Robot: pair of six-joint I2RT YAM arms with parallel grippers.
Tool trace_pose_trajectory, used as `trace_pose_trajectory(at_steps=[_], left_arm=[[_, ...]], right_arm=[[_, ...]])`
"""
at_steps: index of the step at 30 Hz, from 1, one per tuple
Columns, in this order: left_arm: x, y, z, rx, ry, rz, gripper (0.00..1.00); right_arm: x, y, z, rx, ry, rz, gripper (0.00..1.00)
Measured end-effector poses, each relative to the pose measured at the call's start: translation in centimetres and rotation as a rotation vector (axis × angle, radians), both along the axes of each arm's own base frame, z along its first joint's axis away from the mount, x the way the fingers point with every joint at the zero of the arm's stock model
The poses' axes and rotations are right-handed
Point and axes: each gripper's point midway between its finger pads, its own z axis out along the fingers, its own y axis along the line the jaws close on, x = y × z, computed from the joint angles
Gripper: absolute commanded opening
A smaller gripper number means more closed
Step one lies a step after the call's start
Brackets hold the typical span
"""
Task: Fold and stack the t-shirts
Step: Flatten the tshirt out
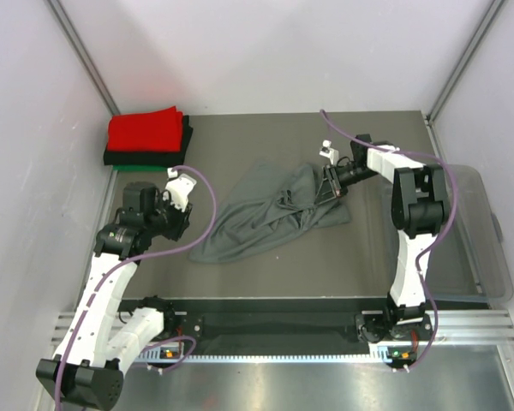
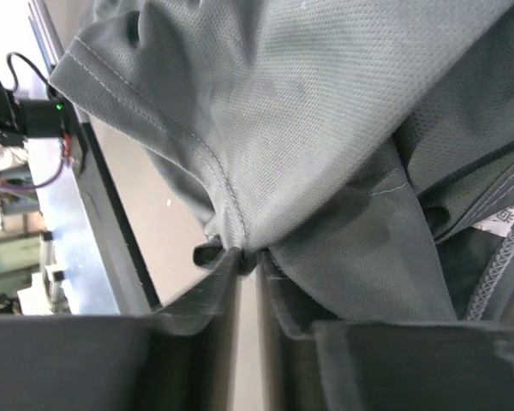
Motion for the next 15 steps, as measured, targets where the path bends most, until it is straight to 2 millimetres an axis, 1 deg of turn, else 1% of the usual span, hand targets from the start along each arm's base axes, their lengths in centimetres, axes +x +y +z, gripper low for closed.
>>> trace_pose_trajectory(at_steps=[3, 10, 13, 15], left_arm=[[0.0, 0.0, 0.0, 0.000, 0.000, 0.002, 0.36], [0.1, -0.1, 0.0, -0.004, 0.002, -0.005, 0.38], [1.1, -0.4, -0.3, -0.005, 0.019, -0.010, 0.38], [2.5, -0.9, -0.1, -0.013, 0.030, -0.019, 0.41]], right_arm=[[-0.1, 0.0, 0.1, 0.005, 0.002, 0.001, 0.00], [-0.3, -0.1, 0.2, 0.000, 0.006, 0.008, 0.00], [-0.4, -0.4, 0.9, -0.023, -0.026, 0.012, 0.00], [-0.2, -0.8, 2.3, -0.044, -0.082, 0.012, 0.00]])
